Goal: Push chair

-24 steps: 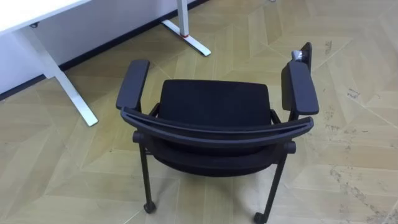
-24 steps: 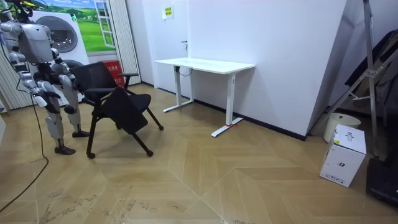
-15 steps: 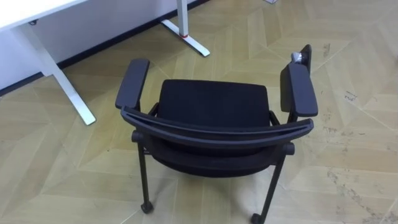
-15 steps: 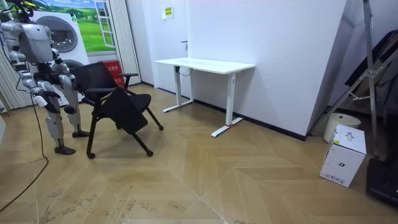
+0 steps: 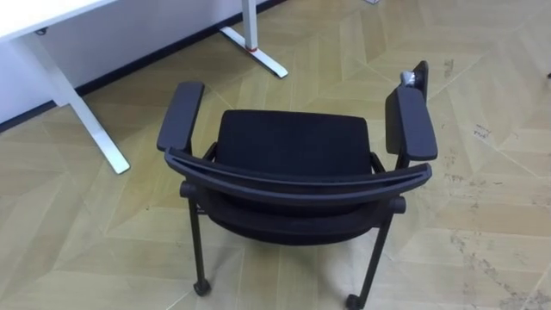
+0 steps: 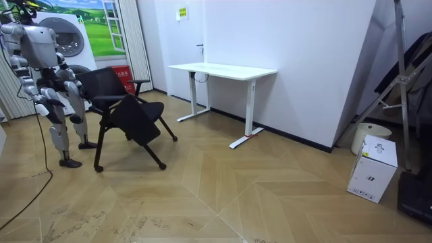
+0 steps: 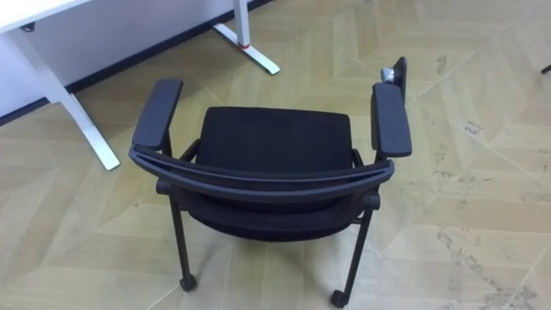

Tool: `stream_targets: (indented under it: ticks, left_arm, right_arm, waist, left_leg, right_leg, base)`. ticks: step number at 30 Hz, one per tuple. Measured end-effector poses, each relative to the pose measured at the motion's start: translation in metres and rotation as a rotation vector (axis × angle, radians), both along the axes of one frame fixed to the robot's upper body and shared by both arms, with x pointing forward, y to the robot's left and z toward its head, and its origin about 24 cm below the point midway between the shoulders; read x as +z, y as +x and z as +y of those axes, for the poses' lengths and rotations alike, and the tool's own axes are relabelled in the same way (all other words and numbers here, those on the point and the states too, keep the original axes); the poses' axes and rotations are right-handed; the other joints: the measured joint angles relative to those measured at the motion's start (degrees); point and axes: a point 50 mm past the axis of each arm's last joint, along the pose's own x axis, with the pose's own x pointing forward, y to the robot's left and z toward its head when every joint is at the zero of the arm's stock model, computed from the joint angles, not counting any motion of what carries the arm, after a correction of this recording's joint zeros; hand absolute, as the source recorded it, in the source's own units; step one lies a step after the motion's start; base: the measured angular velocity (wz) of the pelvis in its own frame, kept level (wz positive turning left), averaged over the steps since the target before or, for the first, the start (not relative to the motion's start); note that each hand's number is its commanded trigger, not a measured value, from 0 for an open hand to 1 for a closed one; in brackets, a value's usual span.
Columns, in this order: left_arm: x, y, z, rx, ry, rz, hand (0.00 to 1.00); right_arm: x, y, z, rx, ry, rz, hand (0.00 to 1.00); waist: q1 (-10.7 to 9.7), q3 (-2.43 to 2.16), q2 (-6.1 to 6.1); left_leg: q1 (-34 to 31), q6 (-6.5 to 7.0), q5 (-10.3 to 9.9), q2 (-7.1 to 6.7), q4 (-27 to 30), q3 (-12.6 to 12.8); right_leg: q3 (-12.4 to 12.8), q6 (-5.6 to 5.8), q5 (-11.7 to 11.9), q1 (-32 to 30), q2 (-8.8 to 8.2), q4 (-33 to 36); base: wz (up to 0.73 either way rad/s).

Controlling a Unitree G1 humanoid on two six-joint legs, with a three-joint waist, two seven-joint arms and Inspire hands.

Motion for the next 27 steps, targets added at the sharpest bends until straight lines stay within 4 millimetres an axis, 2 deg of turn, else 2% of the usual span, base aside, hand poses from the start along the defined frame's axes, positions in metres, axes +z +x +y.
stream_targets:
  ticks: [4,6,9,13,15,17,19,20,23,27]
  left_arm:
    - [0.001,-0.001,0.007,-0.014,0.085,0.019,0.00]
    - [0.002,-0.001,0.013,-0.026,0.167,0.036,0.00]
    - [0.005,0.000,0.024,0.002,0.273,0.045,0.00]
    - [0.014,0.013,0.043,0.010,0.415,0.027,0.00]
    - [0.021,0.025,0.053,-0.008,0.514,-0.004,0.00]
    - [0.031,0.041,0.059,-0.021,0.588,-0.074,0.00]
    - [0.048,0.065,0.069,-0.050,0.704,-0.178,0.00]
    - [0.052,0.069,0.072,-0.055,0.730,-0.194,0.00]
    - [0.069,0.091,0.078,-0.097,0.842,-0.279,0.00]
    - [0.091,0.111,0.086,-0.155,0.969,-0.367,0.00]
  right_arm:
    - [0.000,-0.003,-0.002,-0.013,-0.014,0.012,0.00]
    - [0.000,-0.004,-0.004,-0.035,-0.025,0.013,0.00]
    - [0.001,-0.004,-0.007,-0.055,-0.038,0.016,0.00]
    - [0.001,-0.009,-0.012,-0.066,-0.054,0.037,0.00]
    - [0.001,-0.002,-0.014,-0.063,-0.064,0.026,0.00]
    - [0.002,-0.001,-0.015,-0.064,-0.070,0.024,0.00]
    - [0.003,0.006,-0.017,-0.028,-0.091,0.018,0.00]
    - [0.003,0.008,-0.017,-0.023,-0.094,0.014,0.00]
    - [0.004,0.008,-0.022,-0.029,-0.105,0.014,0.00]
    - [0.005,0.008,-0.025,-0.045,-0.112,0.012,0.00]
  waist:
    - [-0.02,0.17,0.34]
    - [-0.17,0.03,1.09]
    - [-0.29,-0.29,1.51]
    - [-0.47,-0.05,2.03]
    - [-0.84,0.38,2.76]
    - [-1.05,0.49,3.10]
    - [-1.50,0.41,3.43]
    - [-1.50,0.43,3.49]
    - [-2.26,0.39,4.75]
    - [-3.50,0.07,5.67]
  left_leg:
    - [1.59,-0.03,-0.20,0.03,-0.13,0.19]
    - [2.04,0.10,-0.74,0.10,-0.12,0.24]
    - [1.96,0.16,-0.84,0.09,-0.07,0.35]
    - [2.02,0.16,-0.84,0.10,0.27,0.33]
    - [2.45,0.21,-0.95,0.09,0.27,0.41]
    - [2.58,0.24,-1.04,0.06,0.27,0.41]
    - [2.30,0.24,-1.04,0.06,0.26,0.52]
    - [2.30,0.23,-1.05,0.06,0.25,0.62]
    - [2.29,0.19,-1.09,0.02,0.23,0.73]
    - [2.42,0.20,-1.08,-0.09,0.14,0.73]
  right_leg:
    - [0.15,0.05,-0.14,1.54,0.03,-0.14]
    - [-0.01,0.47,-0.59,1.87,0.09,0.00]
    - [0.16,0.27,-0.45,2.03,0.07,0.21]
    - [0.17,0.12,-0.36,2.30,0.05,0.17]
    - [0.20,0.15,-0.37,2.47,0.01,0.16]
    - [0.29,0.18,-0.40,2.44,0.00,0.19]
    - [0.27,0.17,-0.55,1.77,-0.02,0.72]
    - [0.40,0.13,-0.71,1.69,-0.06,1.14]
    - [0.84,0.11,-0.73,1.57,-0.04,1.08]
    - [1.20,0.12,-0.76,1.64,-0.06,1.02]
  base:
    - [0.00]
    - [0.00]
    - [-0.01]
    - [0.00]
    - [0.00]
    - [0.00]
    - [-0.04]
    - [-0.06]
    - [-0.02]
    - [0.00]
